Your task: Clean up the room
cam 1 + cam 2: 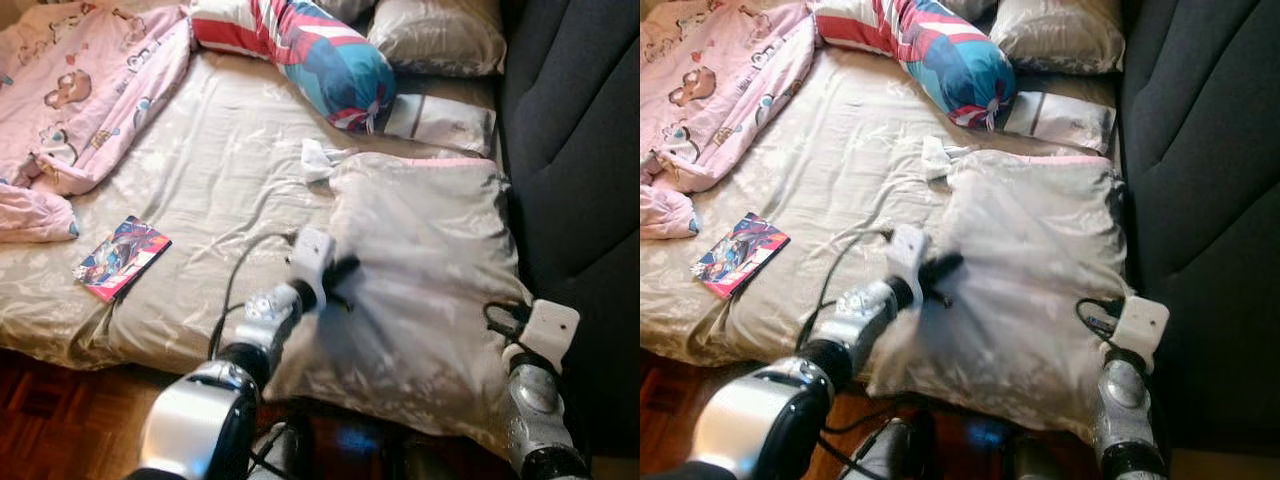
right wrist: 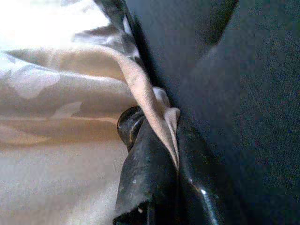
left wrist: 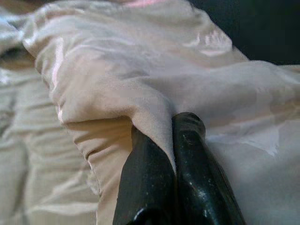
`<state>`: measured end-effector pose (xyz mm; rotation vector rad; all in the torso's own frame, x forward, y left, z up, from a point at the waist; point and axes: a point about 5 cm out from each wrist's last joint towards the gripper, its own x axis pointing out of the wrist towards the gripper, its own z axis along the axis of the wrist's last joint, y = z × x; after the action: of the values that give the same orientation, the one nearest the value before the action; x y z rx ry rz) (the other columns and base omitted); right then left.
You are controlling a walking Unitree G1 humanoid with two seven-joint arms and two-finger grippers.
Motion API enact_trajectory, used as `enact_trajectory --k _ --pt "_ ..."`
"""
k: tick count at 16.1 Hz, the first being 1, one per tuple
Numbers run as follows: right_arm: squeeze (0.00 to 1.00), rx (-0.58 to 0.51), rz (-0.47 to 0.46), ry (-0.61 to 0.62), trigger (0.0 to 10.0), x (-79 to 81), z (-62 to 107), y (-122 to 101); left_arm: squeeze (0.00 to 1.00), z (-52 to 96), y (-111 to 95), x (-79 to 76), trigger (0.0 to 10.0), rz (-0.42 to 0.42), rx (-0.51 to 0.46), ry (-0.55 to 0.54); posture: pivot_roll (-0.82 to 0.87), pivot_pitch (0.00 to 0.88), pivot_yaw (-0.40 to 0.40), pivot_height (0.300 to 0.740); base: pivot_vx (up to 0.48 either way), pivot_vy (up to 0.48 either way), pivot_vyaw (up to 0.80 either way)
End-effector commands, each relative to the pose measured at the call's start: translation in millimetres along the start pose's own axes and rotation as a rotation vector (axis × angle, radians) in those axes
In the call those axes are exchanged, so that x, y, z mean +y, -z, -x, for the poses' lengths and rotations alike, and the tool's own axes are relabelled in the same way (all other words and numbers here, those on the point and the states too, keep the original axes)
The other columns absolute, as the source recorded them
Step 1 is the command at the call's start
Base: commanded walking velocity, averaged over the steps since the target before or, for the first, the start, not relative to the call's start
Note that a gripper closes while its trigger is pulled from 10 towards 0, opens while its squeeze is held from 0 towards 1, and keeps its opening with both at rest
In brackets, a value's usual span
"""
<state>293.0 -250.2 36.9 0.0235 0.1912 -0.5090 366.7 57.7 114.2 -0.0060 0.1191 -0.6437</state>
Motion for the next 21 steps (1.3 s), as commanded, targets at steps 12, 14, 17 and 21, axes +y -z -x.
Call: enact_trajectory --k 12,14,17,21 --pt "0.00 0.099 -0.010 0.055 10.0 -3.0 -28.2 -24.9 0.00 -0.6 -20.9 33.7 10.0 0.073 0.039 -0.329 0.01 0.248 0.126 0.740 0.000 0.000 0.00" --pt "0.00 0.045 -0.009 0.049 10.0 1.4 -36.5 -45.4 0.00 -4.0 -30.4 34.5 10.0 0.110 0.015 -0.354 0.01 0.265 0.132 0.740 0.000 0.000 0.00" --pt "0.00 -0.039 -0.026 0.138 10.0 -14.4 -47.8 -75.3 0.00 -10.3 -40.2 28.5 10.0 0.104 0.002 -0.338 0.00 0.272 0.134 0.740 0.000 0.000 0.00" --pt "0.00 0.015 -0.030 0.099 10.0 -11.3 -42.2 -57.1 0.00 -10.5 -26.6 19.6 10.0 0.050 0.057 -0.277 0.01 0.281 0.138 0.740 0.000 0.000 0.00"
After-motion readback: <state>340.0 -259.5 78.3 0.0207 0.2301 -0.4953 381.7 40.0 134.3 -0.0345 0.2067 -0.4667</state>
